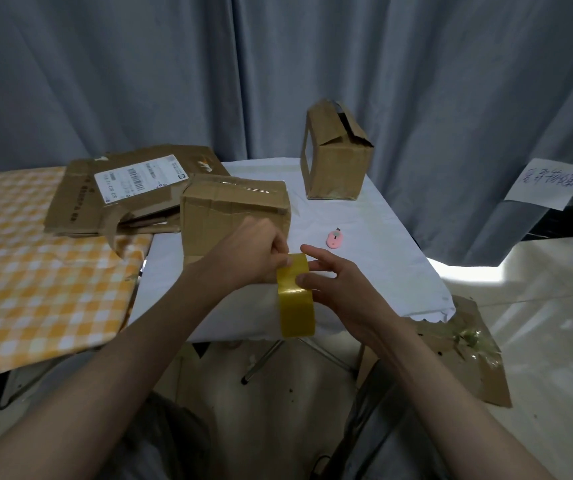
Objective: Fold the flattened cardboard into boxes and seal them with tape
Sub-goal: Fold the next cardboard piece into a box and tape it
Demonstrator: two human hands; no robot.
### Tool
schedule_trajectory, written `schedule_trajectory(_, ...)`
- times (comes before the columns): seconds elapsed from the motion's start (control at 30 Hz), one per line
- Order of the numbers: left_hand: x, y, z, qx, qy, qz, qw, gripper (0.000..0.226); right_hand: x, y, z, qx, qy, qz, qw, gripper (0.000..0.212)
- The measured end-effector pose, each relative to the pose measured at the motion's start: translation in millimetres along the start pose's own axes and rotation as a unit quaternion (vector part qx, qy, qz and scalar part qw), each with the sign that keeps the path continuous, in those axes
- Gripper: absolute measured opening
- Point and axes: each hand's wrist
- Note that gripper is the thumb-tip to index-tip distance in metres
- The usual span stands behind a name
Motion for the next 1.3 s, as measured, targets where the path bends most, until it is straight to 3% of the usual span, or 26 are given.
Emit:
schedule_trajectory(0.4,-4.2,4.9,-4.6,-0.025,-0.021,0.016,0.999,0.01,6.1,-3.3,-2.6,-0.018,-0.041,0.002,0.999,0.053)
schedule_trajectory(0.87,0.6,10.2,-22.0,0.075,0.181,-0.088,0.977,0.013,10.0,-6.1,4.8,-0.025,-0.135,-0.01,0.99,0.052)
schedule_trajectory(0.93,1.7,9.9,-26.0,0.065,0.15,-0.097,0.982,0.014,13.0,-6.9,6.5,-0.031,-0.127,-0.025,0.991,0.053)
schedule_trajectory(1.13,-36.8,-0.8,-9.8,0.092,0.073,-0.139,0.983,0.016,16.5,-0.9,2.4,-0.063,-0.075,0.011,0.995,0.034)
schedule_trajectory(1.3,-45.9,-7.7,-0.4,0.102,0.054,-0.115,0.987,0.017,9.5,-0.5,-1.7,-0.081,-0.055,0.039,0.994,0.012)
Point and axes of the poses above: each hand's wrist, its own y-axis towards the middle knuckle, its own x-axis out of the palm, z = x × y, and after that the axes turned 11 degrees about -z, right-handed
